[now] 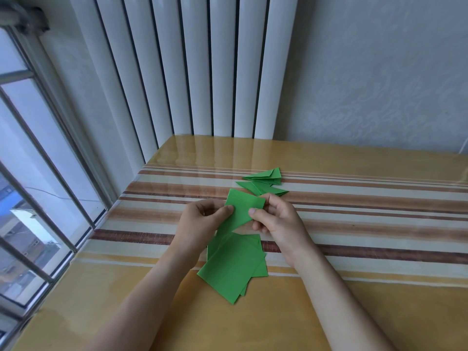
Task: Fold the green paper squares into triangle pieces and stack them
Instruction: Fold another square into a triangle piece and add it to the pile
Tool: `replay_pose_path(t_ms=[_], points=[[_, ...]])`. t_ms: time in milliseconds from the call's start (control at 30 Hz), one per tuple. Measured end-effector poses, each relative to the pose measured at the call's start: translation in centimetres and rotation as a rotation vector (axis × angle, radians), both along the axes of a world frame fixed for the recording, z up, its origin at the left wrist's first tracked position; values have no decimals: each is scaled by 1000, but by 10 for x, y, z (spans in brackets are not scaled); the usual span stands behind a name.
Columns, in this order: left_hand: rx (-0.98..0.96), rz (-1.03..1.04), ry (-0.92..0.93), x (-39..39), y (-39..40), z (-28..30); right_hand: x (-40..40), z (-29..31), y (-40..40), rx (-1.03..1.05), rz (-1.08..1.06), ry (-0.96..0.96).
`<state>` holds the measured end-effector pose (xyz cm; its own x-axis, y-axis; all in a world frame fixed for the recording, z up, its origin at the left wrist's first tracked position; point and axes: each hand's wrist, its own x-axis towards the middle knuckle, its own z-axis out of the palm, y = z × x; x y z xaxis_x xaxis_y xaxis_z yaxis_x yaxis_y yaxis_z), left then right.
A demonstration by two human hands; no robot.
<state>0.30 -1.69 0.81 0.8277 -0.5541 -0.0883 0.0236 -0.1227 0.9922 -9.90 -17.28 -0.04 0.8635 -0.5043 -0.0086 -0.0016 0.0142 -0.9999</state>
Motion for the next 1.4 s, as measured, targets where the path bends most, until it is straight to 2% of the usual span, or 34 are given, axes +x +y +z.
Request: replay_pose_path(t_ms=[200, 433, 600, 800, 1067, 1200, 1400], points=[[-40, 37, 118, 0, -1, 3, 1, 0, 1, -27, -23, -67], [-81, 73, 177, 2, -1, 3, 0, 4, 3, 116, -56, -127], [-100, 82, 195, 3, -1, 3, 1, 3, 3, 7, -14, -145], [-117, 36, 124, 0, 0, 3, 1, 1, 4, 2, 37, -131], [-118, 28, 26, 2, 0, 1, 2, -1, 2, -55, -21, -94], [-183, -7, 25, 6, 0, -3, -1, 4, 4, -95, 28, -127], [-267, -89, 46, 0, -2, 1, 0, 4, 5, -45, 31, -156]])
